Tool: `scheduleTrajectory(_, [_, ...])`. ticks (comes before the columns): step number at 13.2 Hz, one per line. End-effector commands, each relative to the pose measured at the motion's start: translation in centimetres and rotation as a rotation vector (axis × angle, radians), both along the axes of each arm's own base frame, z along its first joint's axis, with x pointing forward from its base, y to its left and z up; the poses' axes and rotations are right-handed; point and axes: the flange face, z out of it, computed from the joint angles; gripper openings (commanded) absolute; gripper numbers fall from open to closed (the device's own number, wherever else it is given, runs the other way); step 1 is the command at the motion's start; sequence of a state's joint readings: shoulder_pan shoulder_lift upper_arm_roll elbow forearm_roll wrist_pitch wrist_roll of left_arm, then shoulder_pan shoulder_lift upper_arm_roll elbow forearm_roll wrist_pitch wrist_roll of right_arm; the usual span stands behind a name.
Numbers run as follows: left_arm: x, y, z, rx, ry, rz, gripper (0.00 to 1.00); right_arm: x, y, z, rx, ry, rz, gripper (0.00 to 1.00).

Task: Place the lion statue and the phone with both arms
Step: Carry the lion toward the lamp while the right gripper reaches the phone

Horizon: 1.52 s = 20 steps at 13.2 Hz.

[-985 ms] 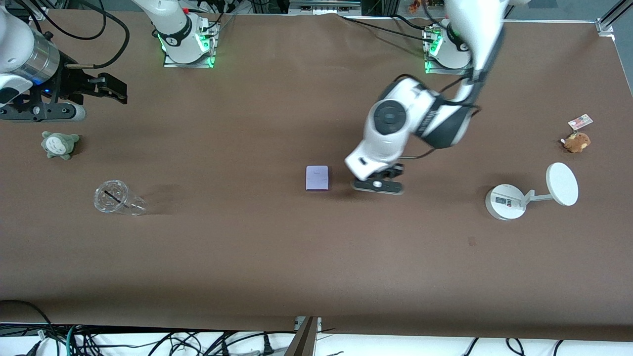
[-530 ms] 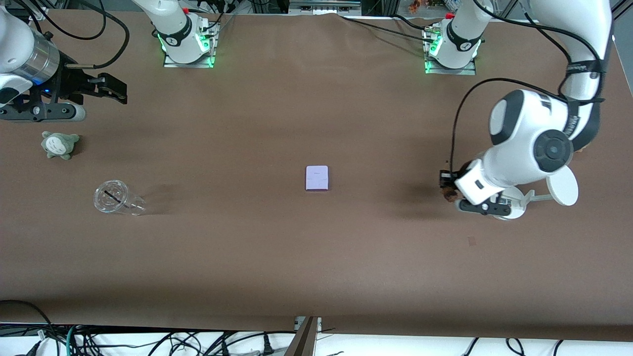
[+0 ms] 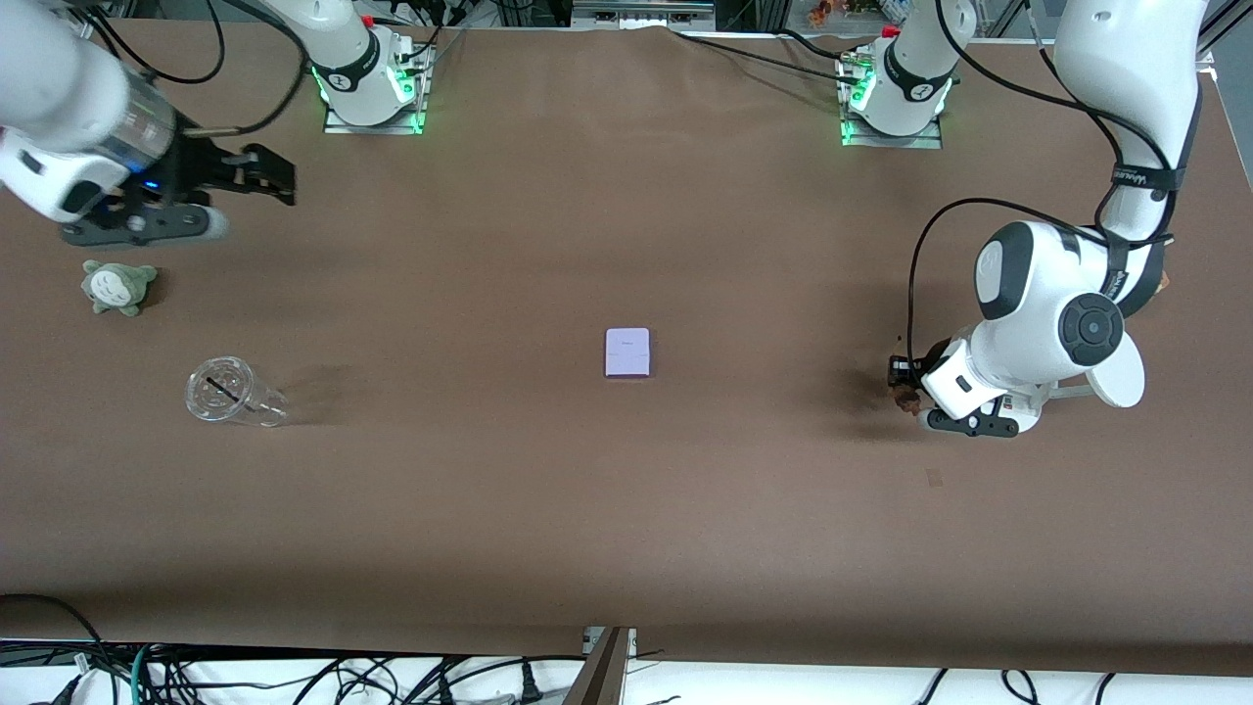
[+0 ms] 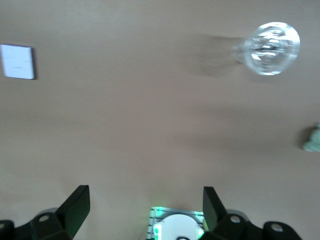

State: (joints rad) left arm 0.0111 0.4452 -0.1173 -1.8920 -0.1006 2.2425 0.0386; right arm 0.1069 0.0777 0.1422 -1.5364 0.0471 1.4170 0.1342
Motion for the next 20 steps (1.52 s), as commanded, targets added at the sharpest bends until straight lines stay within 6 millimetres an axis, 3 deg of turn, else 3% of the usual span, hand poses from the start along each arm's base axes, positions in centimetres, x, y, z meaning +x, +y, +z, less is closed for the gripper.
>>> scheduleTrajectory(1, [-2.2, 1.2, -2.3, -0.004, -0.042, 0.002, 0.0, 1.5, 5.1, -3.6, 0.021, -0.006, -0.047, 1.0])
scheduleTrajectory(6, [-3.1, 1.6, -5.1, -0.003, -0.075, 0.014, 0.01, 1.7, 18.0, -11.8, 0.007, -0.05, -0.175, 1.0])
scheduleTrajectory(8, [-3.1, 1.8, -5.6, -0.004, -0.069, 0.017, 0.1, 1.4, 22.0, -16.1, 0.004, -0.051, -0.185, 1.0])
scheduleTrajectory(9, [-3.2, 1.7, -5.8, -0.005, -0.064, 0.015, 0.38, 1.2, 23.8, -17.9, 0.012, -0.063, -0.174, 1.0])
scheduleTrajectory(10, [-3.2, 1.7, -5.9, -0.004, -0.062, 0.017, 0.54, 0.9, 25.7, -19.7, 0.021, -0.077, -0.168, 1.0])
scheduleTrajectory(11, [-3.1, 1.7, -5.8, -0.005, -0.064, 0.017, 1.0, 0.6, 27.3, -21.6, 0.031, -0.089, -0.186, 1.0])
scheduleTrajectory(14, [-2.7, 1.9, -4.5, -0.004, -0.076, 0.02, 1.0, 0.1, 31.9, -26.8, 0.095, -0.151, -0.191, 1.0])
scheduleTrajectory(17, [-1.2, 1.8, 0.3, -0.005, -0.062, 0.013, 1.0, -0.1, 35.1, -31.1, 0.078, -0.184, -0.184, 1.0])
scheduleTrajectory(20, [1.5, 1.9, 6.6, -0.001, 0.007, -0.017, 1.0, -0.2, 36.2, -34.4, 0.06, -0.186, -0.149, 1.0])
